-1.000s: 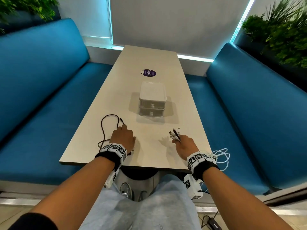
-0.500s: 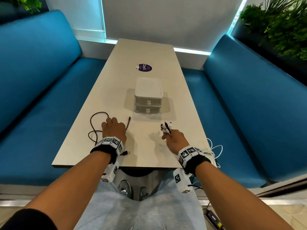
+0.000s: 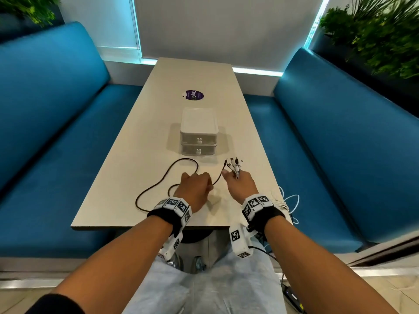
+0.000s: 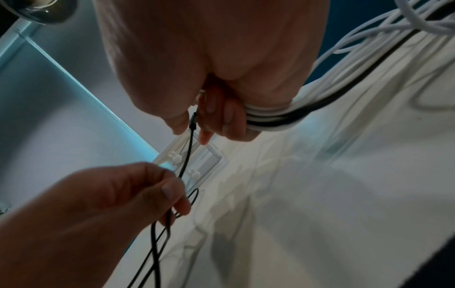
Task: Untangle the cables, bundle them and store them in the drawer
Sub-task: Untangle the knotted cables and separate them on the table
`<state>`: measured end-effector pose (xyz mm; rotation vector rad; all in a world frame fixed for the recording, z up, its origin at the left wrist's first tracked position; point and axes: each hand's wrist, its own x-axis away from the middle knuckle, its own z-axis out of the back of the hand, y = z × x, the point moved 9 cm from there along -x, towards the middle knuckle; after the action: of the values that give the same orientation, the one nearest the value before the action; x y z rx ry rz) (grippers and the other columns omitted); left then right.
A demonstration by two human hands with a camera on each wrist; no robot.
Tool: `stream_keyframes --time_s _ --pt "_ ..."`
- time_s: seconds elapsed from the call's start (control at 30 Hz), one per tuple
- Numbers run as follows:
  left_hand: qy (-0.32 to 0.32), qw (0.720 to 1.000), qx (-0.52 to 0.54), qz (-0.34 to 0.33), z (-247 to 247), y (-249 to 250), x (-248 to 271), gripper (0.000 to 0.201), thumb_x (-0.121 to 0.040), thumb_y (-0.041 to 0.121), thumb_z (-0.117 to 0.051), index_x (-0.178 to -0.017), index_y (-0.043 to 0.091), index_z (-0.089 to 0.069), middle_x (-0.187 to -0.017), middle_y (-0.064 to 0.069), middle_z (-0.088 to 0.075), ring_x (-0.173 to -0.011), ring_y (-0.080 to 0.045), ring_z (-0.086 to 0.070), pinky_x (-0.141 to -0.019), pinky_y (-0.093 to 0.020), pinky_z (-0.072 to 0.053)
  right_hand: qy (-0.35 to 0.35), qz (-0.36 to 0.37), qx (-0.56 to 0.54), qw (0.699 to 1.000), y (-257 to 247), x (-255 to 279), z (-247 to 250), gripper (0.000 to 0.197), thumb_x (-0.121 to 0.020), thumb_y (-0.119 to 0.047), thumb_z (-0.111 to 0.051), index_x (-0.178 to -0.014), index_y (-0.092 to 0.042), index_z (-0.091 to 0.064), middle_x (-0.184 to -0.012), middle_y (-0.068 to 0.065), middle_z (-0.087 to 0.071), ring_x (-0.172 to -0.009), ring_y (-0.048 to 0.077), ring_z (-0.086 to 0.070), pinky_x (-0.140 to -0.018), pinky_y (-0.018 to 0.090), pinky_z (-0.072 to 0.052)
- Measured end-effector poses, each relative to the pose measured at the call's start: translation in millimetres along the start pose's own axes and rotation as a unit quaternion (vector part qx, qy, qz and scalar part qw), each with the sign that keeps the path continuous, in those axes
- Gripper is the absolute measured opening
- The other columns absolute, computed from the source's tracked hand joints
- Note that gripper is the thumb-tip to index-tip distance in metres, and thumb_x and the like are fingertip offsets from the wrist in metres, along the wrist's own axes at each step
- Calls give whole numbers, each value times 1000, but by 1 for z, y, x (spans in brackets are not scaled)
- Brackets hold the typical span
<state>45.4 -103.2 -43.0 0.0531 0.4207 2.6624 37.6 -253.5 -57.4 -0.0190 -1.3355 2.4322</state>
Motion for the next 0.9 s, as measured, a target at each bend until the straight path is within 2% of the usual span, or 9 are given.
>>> stream_keyframes --time_s 0.1,0.2,0.3,0.43,0.57,0.63,0.77,0.83,0.9 --pt "-13 1000 9 -20 0 27 3 18 -104 26 -41 -112 14 -52 -102 -7 -61 -99 -29 -49 -76 -33 -21 -11 11 0 1000 -1 2 -1 36 -91 -38 -58 -63 -18 -53 -65 3 -57 -68 24 -54 -70 35 -44" --pt "-32 998 -20 -50 -3 43 8 20 -105 29 -38 -113 14 -49 -105 -6 -61 -104 -29 -51 -78 -35 -25 -34 28 42 998 -2 6 -4 24 -94 -31 -54 -73 -20 -60 -80 7 -64 -80 28 -59 -75 32 -46" --pt "-75 994 -70 -38 -7 32 11 31 -106 38 -33 -110 15 -53 -101 -10 -64 -100 -31 -51 -80 -37 -21 -27 39 104 993 -2 8 -1 24 -97 -26 -49 -96 -10 -67 -99 14 -69 -97 33 -61 -83 35 -47" --pt "-120 980 -155 -29 -6 -11 15 35 -106 36 -27 -105 23 -60 -104 -3 -69 -101 -26 -59 -102 -44 -20 22 19 169 985 14 1 25 31 -101 -23 -44 -115 -3 -62 -114 21 -66 -107 40 -58 -87 39 -47" --pt "-117 981 -154 -13 -4 -38 19 28 -106 30 -30 -106 27 -58 -106 1 -70 -101 -24 -61 -107 -44 -18 41 -5 165 985 16 -1 38 34 -103 -29 -38 -114 -3 -58 -111 21 -65 -101 40 -59 -74 33 -41" --pt "-112 980 -164 -26 -7 -29 19 26 -105 29 -32 -108 25 -58 -104 0 -70 -101 -25 -61 -105 -44 -18 20 17 134 991 2 2 26 33 -103 -30 -37 -111 -6 -57 -106 18 -64 -101 39 -59 -76 33 -42" --pt "-106 981 -159 -33 -17 -10 13 28 -105 33 -34 -103 20 -59 -100 -8 -70 -98 -30 -62 -101 -43 -23 -54 47 -24 997 -24 10 0 25 -101 -33 -39 -89 -19 -55 -82 5 -65 -88 32 -69 -83 49 -55" --pt "-106 980 -163 -33 -22 -3 12 28 -105 33 -35 -105 17 -58 -103 -10 -68 -100 -32 -62 -95 -40 -31 -95 49 -98 989 -38 16 -7 29 -103 -30 -37 -84 -14 -51 -68 7 -63 -68 31 -70 -70 44 -58" --pt "-105 983 -151 -23 -25 -1 10 29 -106 32 -35 -111 13 -56 -109 -15 -65 -101 -35 -61 -81 -37 -36 -157 37 -142 977 -50 26 -20 24 -103 -22 -38 -82 -12 -46 -60 7 -51 -47 23 -56 -50 32 -49"
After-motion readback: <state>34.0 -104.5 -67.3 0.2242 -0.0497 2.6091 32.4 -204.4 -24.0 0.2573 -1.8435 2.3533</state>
